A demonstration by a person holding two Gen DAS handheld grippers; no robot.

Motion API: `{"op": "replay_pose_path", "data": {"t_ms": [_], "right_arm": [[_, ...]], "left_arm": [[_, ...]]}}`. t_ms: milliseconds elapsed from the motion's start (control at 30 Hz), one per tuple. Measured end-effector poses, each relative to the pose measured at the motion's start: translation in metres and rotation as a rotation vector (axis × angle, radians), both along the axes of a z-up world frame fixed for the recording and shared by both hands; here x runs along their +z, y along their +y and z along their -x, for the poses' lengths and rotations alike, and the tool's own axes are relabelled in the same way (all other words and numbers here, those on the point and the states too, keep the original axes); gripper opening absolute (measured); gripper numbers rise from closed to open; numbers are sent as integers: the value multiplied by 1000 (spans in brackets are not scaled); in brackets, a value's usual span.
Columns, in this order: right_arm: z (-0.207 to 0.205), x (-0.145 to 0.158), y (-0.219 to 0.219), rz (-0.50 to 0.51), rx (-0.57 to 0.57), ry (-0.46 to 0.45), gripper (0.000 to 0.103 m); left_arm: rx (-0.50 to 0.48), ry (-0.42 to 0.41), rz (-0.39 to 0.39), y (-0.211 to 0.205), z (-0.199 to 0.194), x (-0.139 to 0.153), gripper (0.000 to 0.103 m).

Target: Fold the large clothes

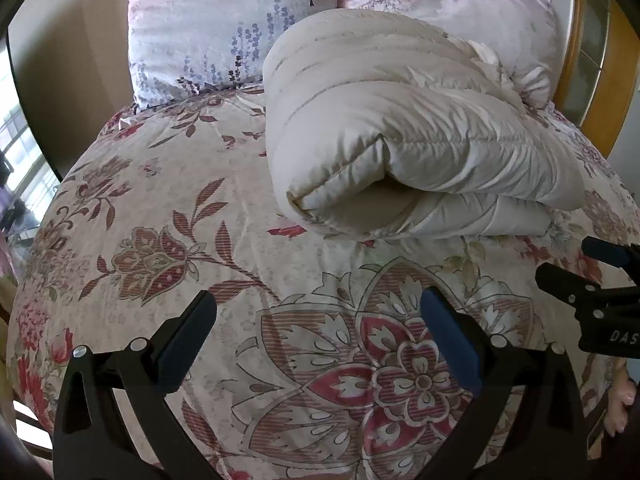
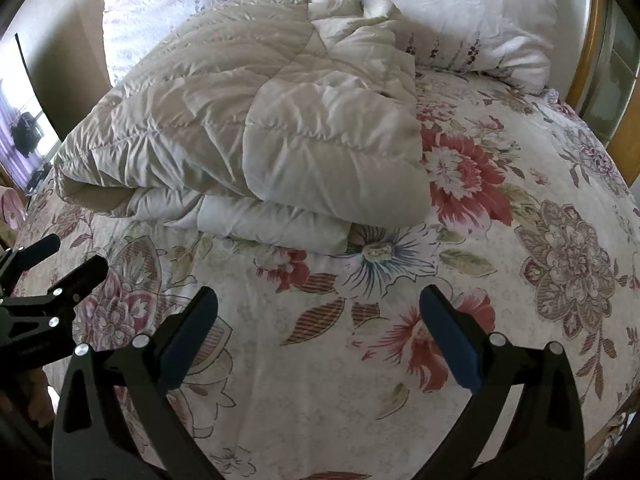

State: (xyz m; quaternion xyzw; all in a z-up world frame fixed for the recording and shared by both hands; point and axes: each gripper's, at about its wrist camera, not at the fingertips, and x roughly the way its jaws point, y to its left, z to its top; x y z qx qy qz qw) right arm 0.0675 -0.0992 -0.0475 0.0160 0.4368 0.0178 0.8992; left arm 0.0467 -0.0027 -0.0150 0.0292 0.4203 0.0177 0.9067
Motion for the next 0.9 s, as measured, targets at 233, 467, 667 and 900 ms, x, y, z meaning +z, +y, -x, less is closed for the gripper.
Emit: {"op": "replay_pose_path", "data": {"t_ms": [233, 467, 667, 900], "right_arm": [[-1, -1, 2, -1, -3, 2, 101], [-2, -3, 5, -3, -2, 5, 101], [-2, -5, 7, -2, 1, 6, 101], [-2, -5, 8, -3, -1, 8, 101]], "left_arm": [[0, 6, 4, -1, -2, -1, 102], [2, 9, 4, -2, -2, -2, 102], [7, 11, 10, -2, -2, -4, 102], [7, 13, 14, -2, -2, -4, 102]]}}
